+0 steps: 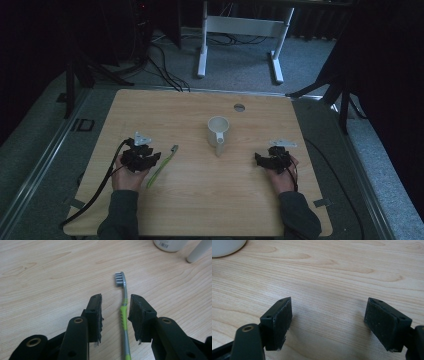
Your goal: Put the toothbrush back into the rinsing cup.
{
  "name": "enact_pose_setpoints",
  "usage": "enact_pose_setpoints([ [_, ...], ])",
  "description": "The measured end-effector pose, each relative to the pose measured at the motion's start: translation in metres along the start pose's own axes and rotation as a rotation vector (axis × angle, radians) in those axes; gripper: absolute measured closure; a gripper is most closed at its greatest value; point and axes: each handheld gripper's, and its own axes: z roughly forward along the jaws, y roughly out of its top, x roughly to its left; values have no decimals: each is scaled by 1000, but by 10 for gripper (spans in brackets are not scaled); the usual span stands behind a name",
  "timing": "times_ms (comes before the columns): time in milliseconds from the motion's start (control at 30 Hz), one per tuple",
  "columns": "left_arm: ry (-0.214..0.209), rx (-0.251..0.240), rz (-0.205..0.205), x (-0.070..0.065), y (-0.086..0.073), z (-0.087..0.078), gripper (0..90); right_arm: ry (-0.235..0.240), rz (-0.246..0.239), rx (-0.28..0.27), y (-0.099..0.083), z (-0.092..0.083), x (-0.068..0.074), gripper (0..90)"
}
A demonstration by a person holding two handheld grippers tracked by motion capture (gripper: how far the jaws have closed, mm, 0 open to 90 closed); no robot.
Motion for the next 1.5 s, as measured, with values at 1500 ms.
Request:
enact_pose_setpoints([
  [1500, -37, 49, 7, 1, 37, -20, 621, 0, 1, -1, 0, 0, 0, 219],
])
